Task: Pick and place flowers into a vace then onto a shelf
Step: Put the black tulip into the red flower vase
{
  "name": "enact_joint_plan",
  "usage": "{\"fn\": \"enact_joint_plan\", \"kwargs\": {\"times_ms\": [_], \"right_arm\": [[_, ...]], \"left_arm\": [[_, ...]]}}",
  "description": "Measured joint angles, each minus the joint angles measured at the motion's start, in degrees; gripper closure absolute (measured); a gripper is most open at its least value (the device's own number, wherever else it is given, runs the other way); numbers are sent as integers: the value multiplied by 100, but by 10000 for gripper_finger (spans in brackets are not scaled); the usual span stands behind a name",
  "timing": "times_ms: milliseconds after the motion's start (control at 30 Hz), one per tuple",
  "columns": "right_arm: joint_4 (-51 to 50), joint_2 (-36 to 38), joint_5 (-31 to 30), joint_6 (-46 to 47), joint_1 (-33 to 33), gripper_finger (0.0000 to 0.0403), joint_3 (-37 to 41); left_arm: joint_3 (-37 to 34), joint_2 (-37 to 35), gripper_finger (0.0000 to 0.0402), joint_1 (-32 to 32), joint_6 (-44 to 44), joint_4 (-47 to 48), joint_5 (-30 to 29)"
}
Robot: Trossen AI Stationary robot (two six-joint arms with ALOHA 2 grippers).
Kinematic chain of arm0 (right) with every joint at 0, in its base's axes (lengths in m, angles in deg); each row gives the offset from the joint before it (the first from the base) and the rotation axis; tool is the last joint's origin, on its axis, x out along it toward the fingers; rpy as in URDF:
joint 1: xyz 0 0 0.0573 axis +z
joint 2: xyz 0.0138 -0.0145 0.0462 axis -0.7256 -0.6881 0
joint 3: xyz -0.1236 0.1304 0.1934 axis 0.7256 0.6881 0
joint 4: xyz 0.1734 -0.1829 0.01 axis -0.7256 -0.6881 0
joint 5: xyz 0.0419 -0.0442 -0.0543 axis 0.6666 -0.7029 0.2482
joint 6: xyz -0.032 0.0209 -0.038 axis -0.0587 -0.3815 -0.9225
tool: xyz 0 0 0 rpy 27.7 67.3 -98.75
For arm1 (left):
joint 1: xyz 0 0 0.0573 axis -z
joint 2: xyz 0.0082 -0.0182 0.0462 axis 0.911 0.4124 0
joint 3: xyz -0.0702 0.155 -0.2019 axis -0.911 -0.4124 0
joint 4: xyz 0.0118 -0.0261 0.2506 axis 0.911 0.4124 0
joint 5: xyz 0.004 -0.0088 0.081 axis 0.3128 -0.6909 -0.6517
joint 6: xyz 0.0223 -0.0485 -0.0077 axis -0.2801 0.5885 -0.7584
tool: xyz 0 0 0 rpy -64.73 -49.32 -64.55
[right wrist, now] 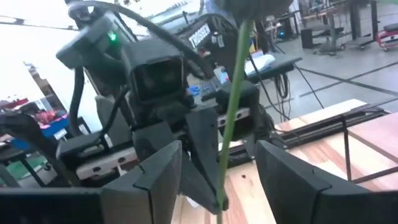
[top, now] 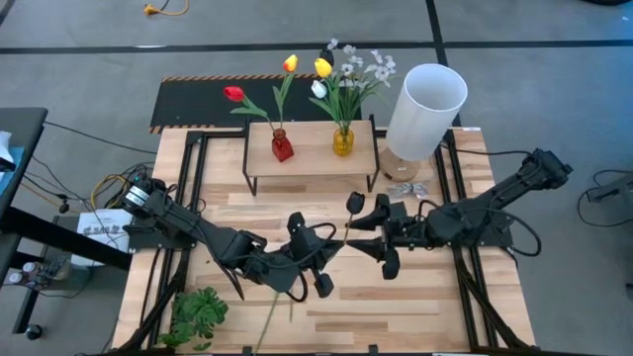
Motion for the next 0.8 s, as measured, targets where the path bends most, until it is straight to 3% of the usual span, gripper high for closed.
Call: {"fn": "enact_joint_plan", "kwargs": {"times_ms": [367, 800], "right_arm": [[17, -16, 9, 105, -191, 239, 0], [350, -273, 24, -295, -202, 393, -4]], "left_arm": [[0, 0, 402, 0, 6, 9, 215], [0, 7, 401, -25, 153, 114, 222]]}}
